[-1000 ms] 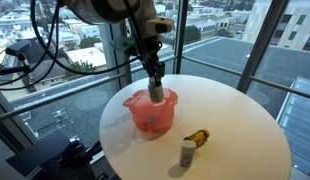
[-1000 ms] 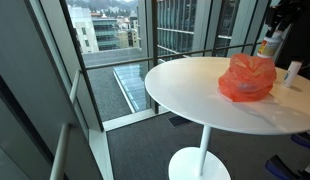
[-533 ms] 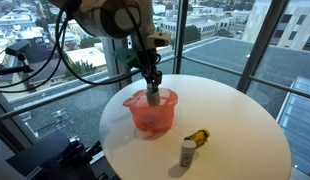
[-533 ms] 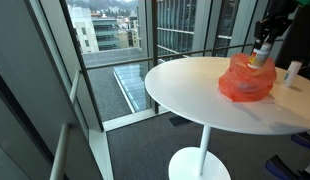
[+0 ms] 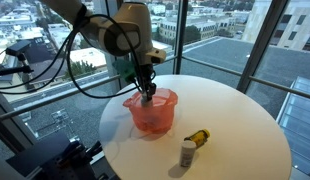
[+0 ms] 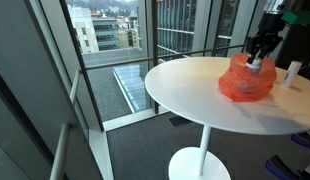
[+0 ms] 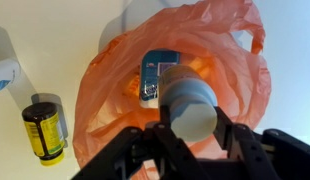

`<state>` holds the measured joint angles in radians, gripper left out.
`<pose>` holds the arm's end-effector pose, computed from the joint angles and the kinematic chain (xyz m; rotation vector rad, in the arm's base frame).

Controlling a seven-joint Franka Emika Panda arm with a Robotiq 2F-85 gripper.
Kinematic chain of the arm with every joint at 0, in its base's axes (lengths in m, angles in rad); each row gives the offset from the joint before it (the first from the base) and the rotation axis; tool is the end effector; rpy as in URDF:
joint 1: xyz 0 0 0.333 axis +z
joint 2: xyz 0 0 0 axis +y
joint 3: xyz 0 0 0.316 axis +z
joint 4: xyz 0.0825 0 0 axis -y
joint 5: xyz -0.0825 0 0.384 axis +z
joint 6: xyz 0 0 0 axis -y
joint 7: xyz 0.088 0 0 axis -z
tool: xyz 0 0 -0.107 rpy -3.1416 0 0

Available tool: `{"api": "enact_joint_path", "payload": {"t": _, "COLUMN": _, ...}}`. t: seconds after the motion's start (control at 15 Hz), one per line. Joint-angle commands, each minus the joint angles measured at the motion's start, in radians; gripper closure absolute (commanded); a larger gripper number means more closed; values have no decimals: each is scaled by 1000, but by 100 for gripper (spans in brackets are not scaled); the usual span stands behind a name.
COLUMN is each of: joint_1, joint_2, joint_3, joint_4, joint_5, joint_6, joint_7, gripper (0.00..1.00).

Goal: Put the white bottle inside the plastic bag

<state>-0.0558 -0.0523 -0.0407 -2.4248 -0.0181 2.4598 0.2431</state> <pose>0.4869 -0.0471 0.3354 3.0935 -0.5089 0.1377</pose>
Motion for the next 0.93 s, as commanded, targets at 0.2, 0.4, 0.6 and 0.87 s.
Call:
{"api": "enact_joint_path", "payload": {"t": 0.2, "joint_1": 5, "joint_2": 57, "joint_3": -2, "joint_4": -15, "joint_5": 11, "joint_6": 91, "joint_7": -8, "gripper": 81}}
{"api": "enact_joint_path", "payload": {"t": 0.4, "joint_1": 5, "joint_2": 83, "joint_3": -5, "joint_4": -18, "joint_5": 20, "joint_6": 134, "joint_7": -15, "gripper": 81}}
{"api": "enact_joint_path", "payload": {"t": 0.6, "joint_1": 4, "joint_2": 86, "joint_3": -7, "joint_4": -17, "joint_5": 22, "joint_6": 145, "joint_7": -17, "gripper": 81}}
{"api": "enact_joint_path", "payload": {"t": 0.87, "joint_1": 5, "joint_2": 82, "joint_3": -6, "joint_4": -19, "joint_5": 22, "joint_6": 147, "joint_7": -19, "gripper": 81}}
